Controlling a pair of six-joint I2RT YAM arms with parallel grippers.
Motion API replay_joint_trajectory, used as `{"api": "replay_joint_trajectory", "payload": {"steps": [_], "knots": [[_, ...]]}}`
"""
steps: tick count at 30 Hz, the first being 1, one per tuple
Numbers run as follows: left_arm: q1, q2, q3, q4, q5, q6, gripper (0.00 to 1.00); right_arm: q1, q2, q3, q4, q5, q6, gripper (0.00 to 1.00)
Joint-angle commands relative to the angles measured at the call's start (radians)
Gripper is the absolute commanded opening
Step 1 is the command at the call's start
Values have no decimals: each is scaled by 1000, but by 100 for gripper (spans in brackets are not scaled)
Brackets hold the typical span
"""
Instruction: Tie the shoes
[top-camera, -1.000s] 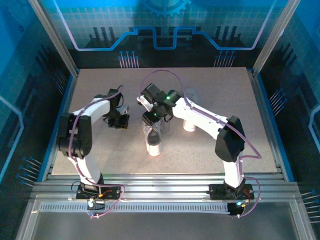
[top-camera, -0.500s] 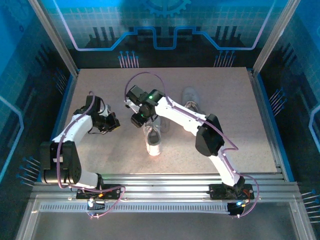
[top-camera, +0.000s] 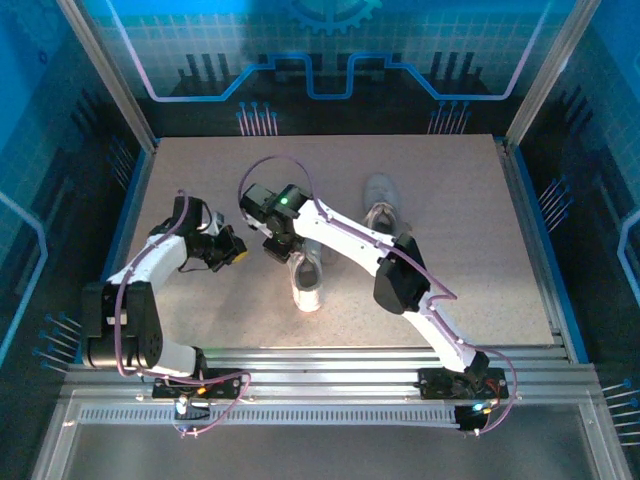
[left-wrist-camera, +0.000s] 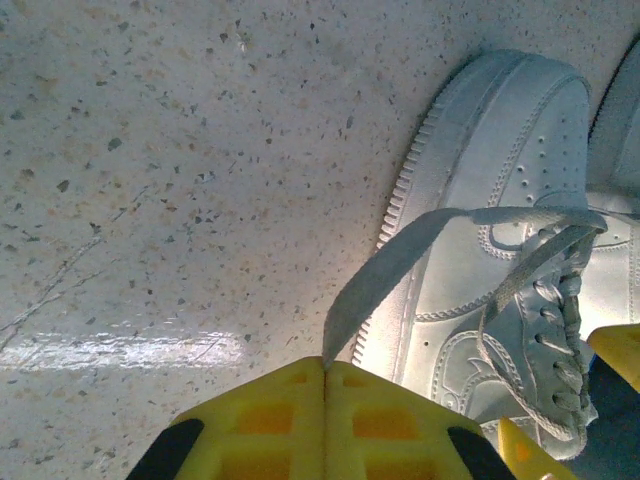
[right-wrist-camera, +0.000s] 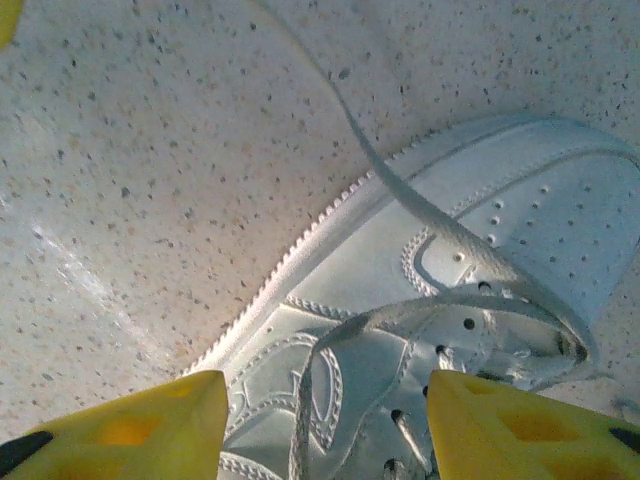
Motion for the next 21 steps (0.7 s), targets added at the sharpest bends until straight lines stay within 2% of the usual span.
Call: {"api": "replay_joint_trajectory", "payload": {"steps": [1, 5, 9, 12, 16, 18, 19, 21], "knots": [[6, 23, -4, 12, 50, -29, 0, 13, 27, 26, -89, 53, -26, 55], [6, 24, -16, 19, 52, -32, 0, 18, 31, 19, -105, 58, -41, 54], [5, 20, -29, 33, 59, -46, 0, 23, 39, 12, -111, 67, -70, 46], [2, 17, -32, 37, 61, -59, 0, 22, 51, 20, -117, 82, -86, 35], [-12, 11, -39, 60, 70, -98, 0, 20, 53, 29, -117, 92, -98, 12], [-28, 3, -41, 80, 70, -137, 0, 18, 33, 13, -101, 94, -94, 4], [-40, 2, -40, 91, 68, -162, 0, 17, 13, -8, -78, 95, -92, 0], [-66, -3, -39, 116, 67, -209, 0, 13, -39, -74, -11, 78, -81, 0]]}}
